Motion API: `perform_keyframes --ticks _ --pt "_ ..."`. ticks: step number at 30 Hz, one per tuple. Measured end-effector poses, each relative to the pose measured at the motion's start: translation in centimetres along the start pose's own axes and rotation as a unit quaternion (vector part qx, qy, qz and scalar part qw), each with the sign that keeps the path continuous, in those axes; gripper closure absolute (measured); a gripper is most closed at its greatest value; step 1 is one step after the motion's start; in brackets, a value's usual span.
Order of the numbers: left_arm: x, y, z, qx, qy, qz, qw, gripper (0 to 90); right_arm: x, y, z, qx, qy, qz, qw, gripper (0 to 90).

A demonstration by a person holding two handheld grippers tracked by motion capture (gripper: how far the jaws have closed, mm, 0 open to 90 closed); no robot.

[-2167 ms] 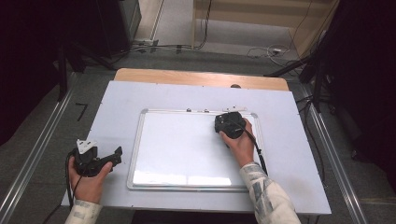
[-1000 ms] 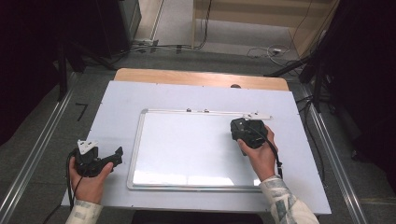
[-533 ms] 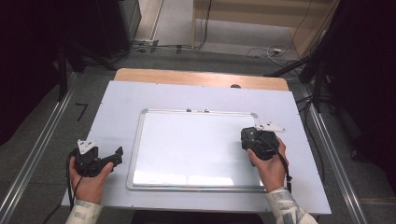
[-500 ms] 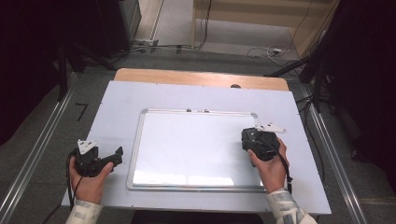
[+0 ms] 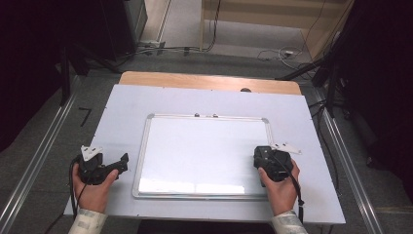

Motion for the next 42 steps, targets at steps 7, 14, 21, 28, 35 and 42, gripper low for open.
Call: perform_keyframes --ticks 7,14,21,28,35,42 --pt "0.0 0.1 0.0 0.001 -0.002 0.001 1.0 7.1 0.4 -1.4 0.2 0.037 -0.007 -0.004 0.9993 38.8" --pt "0.1 0.1 0.0 0.002 -0.001 0.001 1.0 7.1 1.3 -2.1 -0.3 0.012 -0.036 -0.004 0.9993 38.8" --pt "0.2 0.1 0.1 0.002 0.0 0.0 1.0 7.1 0.9 -1.9 -0.4 0.008 -0.036 0.01 0.9993 32.3" --pt "0.1 0.0 0.0 0.002 0.0 0.0 1.0 7.0 -1.1 -0.8 0.9 0.015 0.006 0.026 0.9995 28.7" --pt "0.2 0.1 0.1 0.004 0.0 -0.001 1.0 7.0 -2.7 -0.3 2.8 0.027 0.048 0.032 0.998 26.5" --pt "0.3 0.1 0.2 0.005 0.0 -0.002 1.0 7.0 -3.3 -0.5 4.7 0.01 0.054 0.029 0.9981 24.0"
Point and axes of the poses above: each handheld gripper's, and its own axes: x roughly forward along the jaws, y roughly out of its top, z roughly to its right, the point moved 2 cm from there along x, roughly forward along the jaws, and after that the axes turned 6 degrees about x, right-handed, at the moved point
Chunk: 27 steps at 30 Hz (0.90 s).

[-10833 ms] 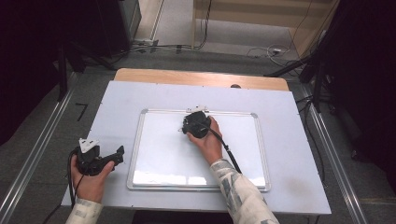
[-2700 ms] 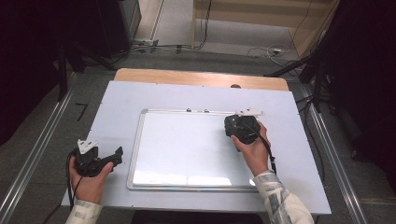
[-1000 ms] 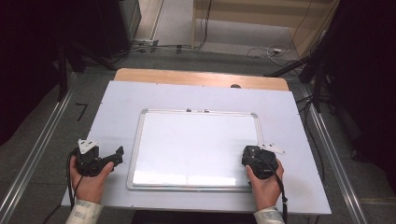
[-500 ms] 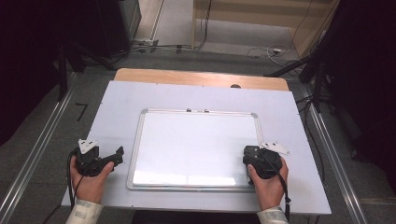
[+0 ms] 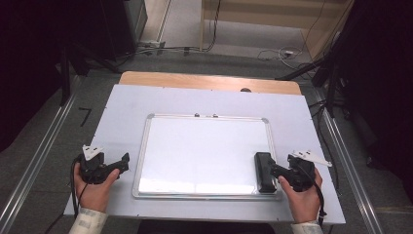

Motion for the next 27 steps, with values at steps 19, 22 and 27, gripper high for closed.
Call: perform_keyframes --ticks 19,22,27 --pt "0.1 -0.1 0.1 0.0 0.002 -0.003 1.0 7.0 -1.9 -0.3 1.7 -0.014 -0.001 0.021 0.9997 23.0" --pt "0.1 -0.1 0.1 0.0 0.002 -0.003 1.0 7.1 -2.0 -0.3 1.9 -0.015 -0.002 0.024 0.9996 23.0" --pt "0.1 -0.1 0.1 0.0 0.001 -0.002 1.0 7.0 -2.1 -0.3 2.5 -0.018 -0.005 0.025 0.9995 23.0"
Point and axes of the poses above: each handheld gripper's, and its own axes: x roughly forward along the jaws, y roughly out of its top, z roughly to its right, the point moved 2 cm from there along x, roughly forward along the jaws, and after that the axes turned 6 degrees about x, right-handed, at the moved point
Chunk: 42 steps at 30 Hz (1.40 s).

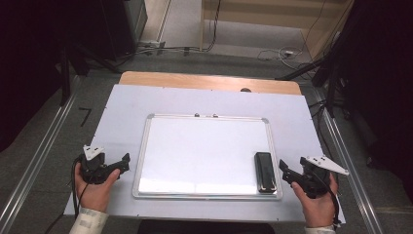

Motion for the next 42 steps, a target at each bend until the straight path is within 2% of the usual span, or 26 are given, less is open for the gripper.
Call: perform_keyframes --ticks 22,42 --pt "-0.1 0.0 -0.1 0.0 0.002 0.001 1.0 7.1 0.2 -0.5 3.2 0.018 -0.027 -0.001 0.9995 22.5" --pt "-0.1 0.0 -0.1 0.0 0.003 0.002 1.0 7.0 0.2 -0.6 4.9 0.027 -0.038 -0.004 0.9989 23.2"
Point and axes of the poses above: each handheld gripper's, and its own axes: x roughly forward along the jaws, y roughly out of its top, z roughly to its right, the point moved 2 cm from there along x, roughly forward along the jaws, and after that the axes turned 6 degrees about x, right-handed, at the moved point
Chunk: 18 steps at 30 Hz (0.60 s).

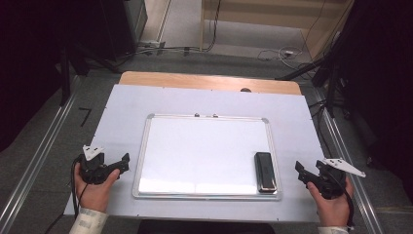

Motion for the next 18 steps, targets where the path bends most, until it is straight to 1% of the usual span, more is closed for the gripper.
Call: perform_keyframes --ticks 8,18 --pt "0.0 0.0 0.0 0.002 0.0 -0.002 1.0 7.1 0.1 -0.1 0.9 0.003 -0.006 0.001 1.0 23.0" --pt "0.0 0.0 0.1 0.001 0.0 -0.002 1.0 7.1 0.5 -0.3 2.0 0.0 -0.024 -0.006 0.9997 23.3"
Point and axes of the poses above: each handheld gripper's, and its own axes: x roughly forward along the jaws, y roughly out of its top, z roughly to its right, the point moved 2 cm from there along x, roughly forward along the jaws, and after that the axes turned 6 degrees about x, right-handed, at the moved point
